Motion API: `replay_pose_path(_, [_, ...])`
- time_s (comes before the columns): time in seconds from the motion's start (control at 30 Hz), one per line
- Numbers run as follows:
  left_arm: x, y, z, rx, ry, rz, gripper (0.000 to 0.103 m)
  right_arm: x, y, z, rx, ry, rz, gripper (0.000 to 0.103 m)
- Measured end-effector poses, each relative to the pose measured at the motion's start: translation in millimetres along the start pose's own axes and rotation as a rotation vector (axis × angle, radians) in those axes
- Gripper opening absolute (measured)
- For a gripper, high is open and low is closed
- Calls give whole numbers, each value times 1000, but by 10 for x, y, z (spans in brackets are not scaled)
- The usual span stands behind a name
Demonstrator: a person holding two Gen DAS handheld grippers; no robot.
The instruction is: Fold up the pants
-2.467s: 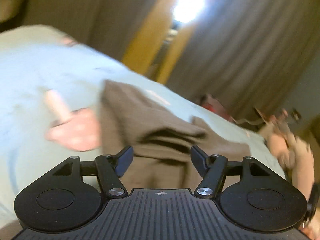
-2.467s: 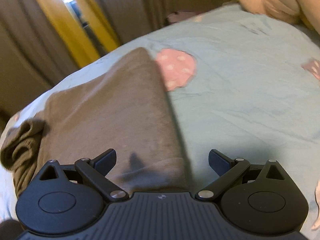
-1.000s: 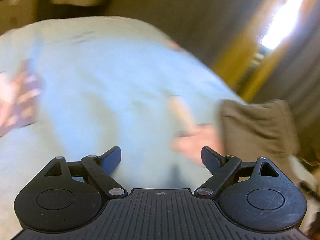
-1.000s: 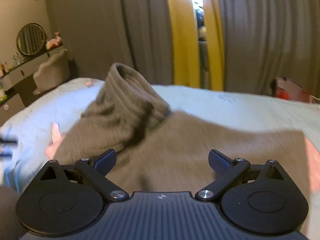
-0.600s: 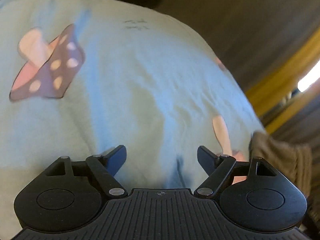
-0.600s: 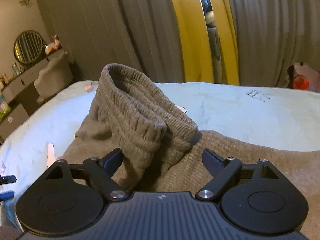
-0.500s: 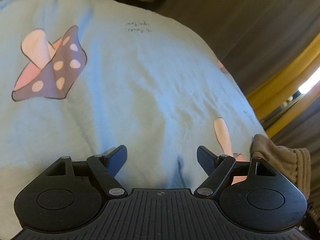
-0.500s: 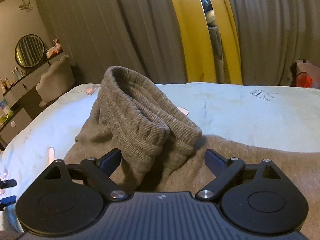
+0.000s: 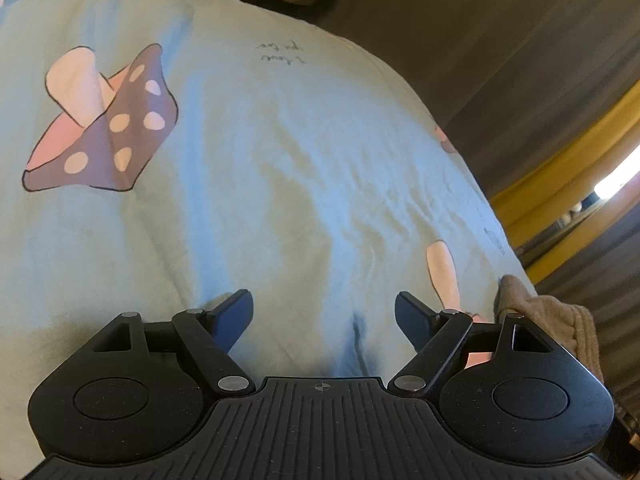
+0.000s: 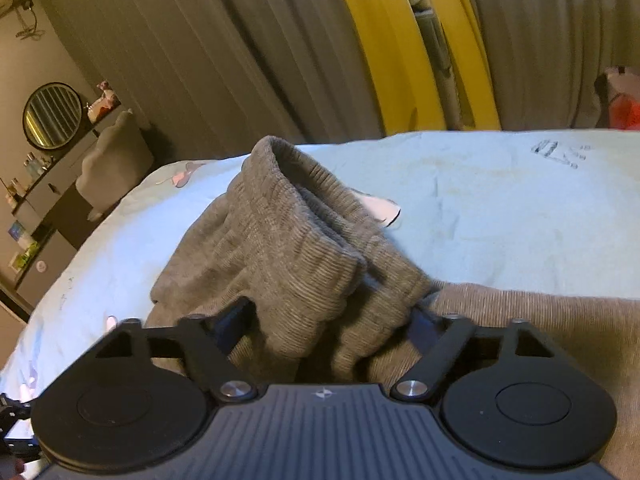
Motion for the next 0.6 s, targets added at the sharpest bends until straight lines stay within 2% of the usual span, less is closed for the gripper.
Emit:
replay_pose_path(0.1, [-6, 36, -21, 4, -13, -17, 84, -6, 5, -160, -51, -45, 56, 55])
replay_pose_path(0.17, [-10, 43, -13, 4, -8, -22, 85, -22, 92, -318, -56, -88, 47, 50])
replay_pose_path(0.23, [-12, 44, -22, 6, -9, -22, 85, -49, 231, -558, -80, -150, 32, 38])
replay_pose_path(0.37, [-20, 79, -51, 21, -10, -45, 85, 2, 475, -1118, -87, -287, 9, 38])
replay_pose_path(0.47, [-24, 90, -72, 26, -10, -53, 85, 111, 477, -1562, -74, -370, 56, 38])
replay_pose_path(0.53, [-30, 96, -80, 29, -10, -61, 85, 249, 419, -1927, -22, -444, 85, 38])
replay_pose_path(0.6, [-34, 96, -79, 30, -9, -62, 85, 405, 288, -2193, 33, -478, 129, 38])
Point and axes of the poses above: each gripper's, at about its wrist camera, not at the fingertips, and z roughly the way its jaws point, y to its left, x to its underside, the point moved 4 cm from there along z, roughly the way its jaws point, and after that the axes turned 2 degrees about y, right-handed, at the moved point
